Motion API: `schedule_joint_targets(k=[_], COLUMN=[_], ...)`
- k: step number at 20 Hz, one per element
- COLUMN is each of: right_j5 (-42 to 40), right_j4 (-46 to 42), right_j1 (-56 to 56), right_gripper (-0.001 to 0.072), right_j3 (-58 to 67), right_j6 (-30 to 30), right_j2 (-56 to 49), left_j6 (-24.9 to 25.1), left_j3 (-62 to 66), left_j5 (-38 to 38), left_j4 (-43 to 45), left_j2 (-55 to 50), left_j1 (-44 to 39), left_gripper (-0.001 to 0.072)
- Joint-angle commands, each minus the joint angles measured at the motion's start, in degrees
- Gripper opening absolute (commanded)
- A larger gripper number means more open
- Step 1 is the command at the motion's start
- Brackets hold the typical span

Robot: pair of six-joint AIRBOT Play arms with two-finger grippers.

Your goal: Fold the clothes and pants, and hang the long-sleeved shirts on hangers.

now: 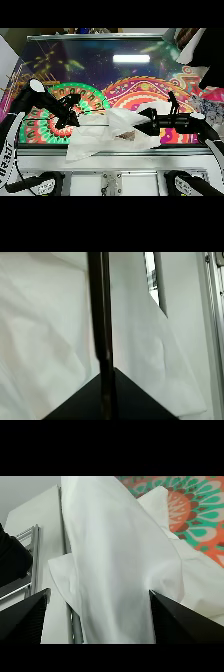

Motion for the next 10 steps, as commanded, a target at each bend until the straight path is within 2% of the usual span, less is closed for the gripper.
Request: schedule_joint_targets(k=[1,2,3,4,5,10], right_j5=[0.0,0.0,0.0,0.0,0.0,0.0], right_j4=[0.0,0.0,0.0,-0.1,-0.1,-0.1], right_j1=[0.0,0.0,0.0,0.0,0.0,0.0], right_gripper=[0.0697,0.0628,0.0404,0.0124,0.0017,0.0014], right_j3=[0.0,0.0,0.0,0.0,0.0,0.0], right_j6=[0.0,0.0,0.0,0.0,-0.1,-3.0], right_j2=[0.0,0.0,0.0,0.0,0.0,0.0], left_j6=[0.0,0.0,0.0,0.0,0.0,0.0], left_j3=[0.0,0.0,0.0,0.0,0.0,0.0], left_j5=[0.0,0.0,0.0,0.0,0.0,0.2], left_j4=[-0.5,-0.5,-0.5,-0.5,-0.5,-0.5], left_j2=[0.0,0.0,0.0,0.0,0.0,0.0], left_j1=[0.0,0.0,0.0,0.0,0.0,0.0], left_gripper=[0.0012,0.0012,0.0012,0.0012,0.0012,0.0012])
